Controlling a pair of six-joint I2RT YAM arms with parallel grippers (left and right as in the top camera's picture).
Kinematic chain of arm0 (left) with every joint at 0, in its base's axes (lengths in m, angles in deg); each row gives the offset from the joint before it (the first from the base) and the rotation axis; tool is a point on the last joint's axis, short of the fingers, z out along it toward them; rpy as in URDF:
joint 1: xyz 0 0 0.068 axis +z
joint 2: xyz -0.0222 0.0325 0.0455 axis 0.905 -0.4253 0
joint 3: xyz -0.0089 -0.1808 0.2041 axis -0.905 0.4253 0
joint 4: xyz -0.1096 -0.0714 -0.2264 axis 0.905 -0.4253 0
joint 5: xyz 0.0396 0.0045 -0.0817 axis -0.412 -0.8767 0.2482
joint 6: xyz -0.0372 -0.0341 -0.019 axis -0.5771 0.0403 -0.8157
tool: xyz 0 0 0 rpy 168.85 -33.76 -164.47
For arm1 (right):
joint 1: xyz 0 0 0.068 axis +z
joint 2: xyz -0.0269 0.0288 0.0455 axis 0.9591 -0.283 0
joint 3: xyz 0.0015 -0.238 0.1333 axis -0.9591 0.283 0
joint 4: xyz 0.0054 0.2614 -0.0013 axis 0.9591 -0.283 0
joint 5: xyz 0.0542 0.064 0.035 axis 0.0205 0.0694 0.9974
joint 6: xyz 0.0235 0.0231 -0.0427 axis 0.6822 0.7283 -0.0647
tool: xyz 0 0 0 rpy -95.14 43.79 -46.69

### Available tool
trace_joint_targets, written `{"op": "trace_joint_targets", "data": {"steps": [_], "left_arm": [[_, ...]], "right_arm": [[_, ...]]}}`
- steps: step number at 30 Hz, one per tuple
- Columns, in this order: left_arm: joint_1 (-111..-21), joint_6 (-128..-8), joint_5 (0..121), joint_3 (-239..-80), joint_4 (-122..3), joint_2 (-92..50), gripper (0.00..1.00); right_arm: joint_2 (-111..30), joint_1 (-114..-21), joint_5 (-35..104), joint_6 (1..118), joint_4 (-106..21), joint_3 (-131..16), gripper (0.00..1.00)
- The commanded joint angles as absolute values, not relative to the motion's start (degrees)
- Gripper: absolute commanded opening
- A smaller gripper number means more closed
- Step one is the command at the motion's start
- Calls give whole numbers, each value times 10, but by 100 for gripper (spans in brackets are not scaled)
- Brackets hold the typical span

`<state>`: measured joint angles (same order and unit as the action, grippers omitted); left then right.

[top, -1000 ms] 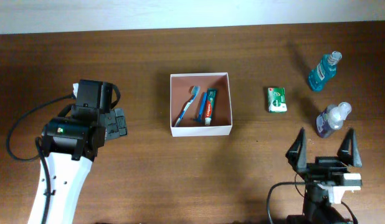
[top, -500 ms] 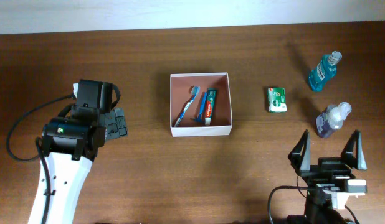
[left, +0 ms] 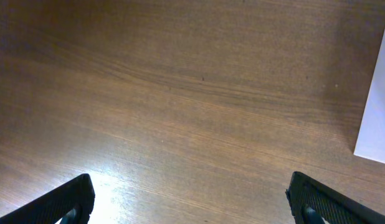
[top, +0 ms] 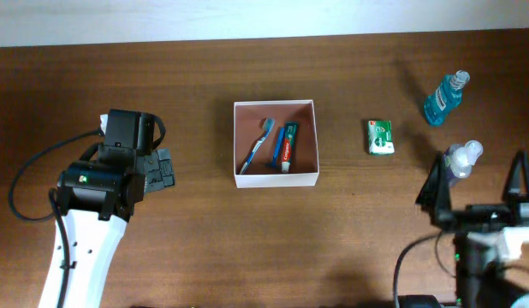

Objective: Pack container
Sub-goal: 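Move the right gripper over the green Dettol soap box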

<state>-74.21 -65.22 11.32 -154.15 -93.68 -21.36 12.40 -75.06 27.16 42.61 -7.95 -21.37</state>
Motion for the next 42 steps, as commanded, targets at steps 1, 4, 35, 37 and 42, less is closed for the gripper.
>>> {"op": "trace_joint_targets", "data": {"steps": [1, 4, 35, 37, 42], "left_arm": [[-739, -658, 105, -1539, -937, -216, 99], [-739, -658, 105, -1539, -937, -216, 99], [-739, -658, 106, -1539, -937, -216, 100], [-739, -658, 105, -1539, -937, -216, 99], [-739, -658, 106, -1539, -937, -216, 99]], "right_arm": [[38, -747, 277, 397, -156, -318, 98], [-49, -747, 277, 397, -268, -408, 98], [-731, -747, 325, 394, -632, -688, 98], [-750, -747, 319, 419, -630, -688, 98], [-789, -747, 319, 422, -624, -688, 98]]}}
